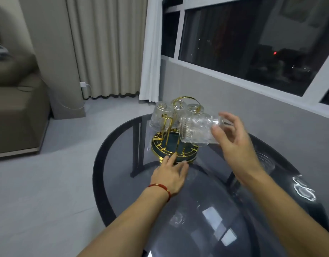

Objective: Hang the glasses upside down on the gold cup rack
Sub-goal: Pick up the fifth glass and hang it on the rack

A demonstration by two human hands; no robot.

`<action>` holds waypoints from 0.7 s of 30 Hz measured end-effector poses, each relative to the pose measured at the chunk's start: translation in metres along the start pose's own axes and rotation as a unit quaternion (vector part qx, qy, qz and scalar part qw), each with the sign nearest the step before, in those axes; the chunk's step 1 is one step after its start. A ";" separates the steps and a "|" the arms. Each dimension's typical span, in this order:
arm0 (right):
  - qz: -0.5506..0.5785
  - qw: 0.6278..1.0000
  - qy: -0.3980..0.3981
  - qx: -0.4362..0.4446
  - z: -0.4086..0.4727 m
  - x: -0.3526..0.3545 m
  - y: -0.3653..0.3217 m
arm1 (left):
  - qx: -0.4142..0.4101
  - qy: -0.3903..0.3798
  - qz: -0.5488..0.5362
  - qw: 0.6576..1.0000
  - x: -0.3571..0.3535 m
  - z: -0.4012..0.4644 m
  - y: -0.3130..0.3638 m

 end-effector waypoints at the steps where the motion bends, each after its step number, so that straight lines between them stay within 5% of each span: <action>1: -0.036 0.999 -0.004 0.019 0.011 -0.006 -0.012 | 0.002 0.017 0.019 1.000 -0.002 0.002 0.000; 5: -0.127 0.990 0.005 0.054 0.058 -0.035 -0.040 | -0.001 0.056 0.085 0.995 -0.007 0.005 0.005; 21: -0.253 0.965 -0.075 0.010 0.106 -0.102 -0.026 | 0.021 0.004 0.081 0.996 -0.014 0.007 -0.009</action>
Point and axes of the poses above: each hand's wrist, its own z-axis towards the middle knuckle, its own x-axis out of the back of the hand, y = z × x, the point moved 4 cm from there along z, towards the middle knuckle, and after that the axes turned 5 degrees about -y, right-handed, at the moved point
